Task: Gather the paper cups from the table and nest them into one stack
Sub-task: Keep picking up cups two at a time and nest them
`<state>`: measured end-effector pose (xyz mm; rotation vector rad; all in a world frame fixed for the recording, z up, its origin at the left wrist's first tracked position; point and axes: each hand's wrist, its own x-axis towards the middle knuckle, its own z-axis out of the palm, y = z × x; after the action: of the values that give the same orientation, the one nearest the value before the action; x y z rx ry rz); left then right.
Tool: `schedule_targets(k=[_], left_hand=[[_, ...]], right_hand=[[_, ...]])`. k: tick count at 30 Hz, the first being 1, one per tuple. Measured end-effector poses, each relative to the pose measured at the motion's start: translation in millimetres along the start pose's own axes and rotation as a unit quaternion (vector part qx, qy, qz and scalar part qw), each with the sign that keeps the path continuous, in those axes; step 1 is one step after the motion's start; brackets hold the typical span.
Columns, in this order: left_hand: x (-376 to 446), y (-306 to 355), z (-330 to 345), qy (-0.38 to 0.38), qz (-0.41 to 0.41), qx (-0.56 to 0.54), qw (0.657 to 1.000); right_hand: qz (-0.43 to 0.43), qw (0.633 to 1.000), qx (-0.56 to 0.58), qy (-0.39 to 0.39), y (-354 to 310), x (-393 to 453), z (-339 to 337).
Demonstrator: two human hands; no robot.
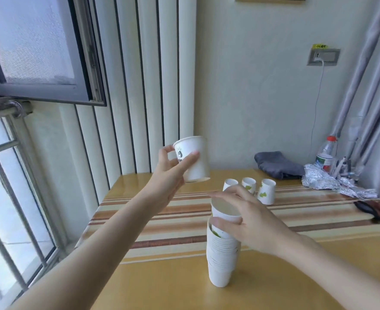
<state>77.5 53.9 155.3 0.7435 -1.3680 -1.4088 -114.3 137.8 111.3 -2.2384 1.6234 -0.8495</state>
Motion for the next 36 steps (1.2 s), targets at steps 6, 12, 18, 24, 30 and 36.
schedule_targets(k=[6, 12, 18, 24, 30, 36], left_hand=[[-14, -15, 18, -0.020, 0.048, 0.087, 0.995], [-23, -55, 29, -0.101, 0.056, 0.208, 0.971], [-31, -73, 20, -0.112, 0.042, 0.287, 0.950], [-22, -76, 18, -0.082, -0.013, 0.266, 0.960], [19, -87, 5, -0.077, 0.018, 0.342, 0.936], [42, -95, -4, -0.089, -0.026, 0.287, 0.953]], right_hand=[[0.063, 0.996, -0.003, -0.059, 12, -8, -1], [0.140, 0.983, 0.101, -0.062, 38, -23, 12], [0.159, 0.967, 0.196, -0.021, 46, -30, 53], [0.177, 0.959, 0.219, 0.021, 53, -10, 75], [0.184, 0.953, 0.240, 0.036, 59, 37, 83], [0.197, 0.951, 0.236, 0.018, 71, 54, 88]])
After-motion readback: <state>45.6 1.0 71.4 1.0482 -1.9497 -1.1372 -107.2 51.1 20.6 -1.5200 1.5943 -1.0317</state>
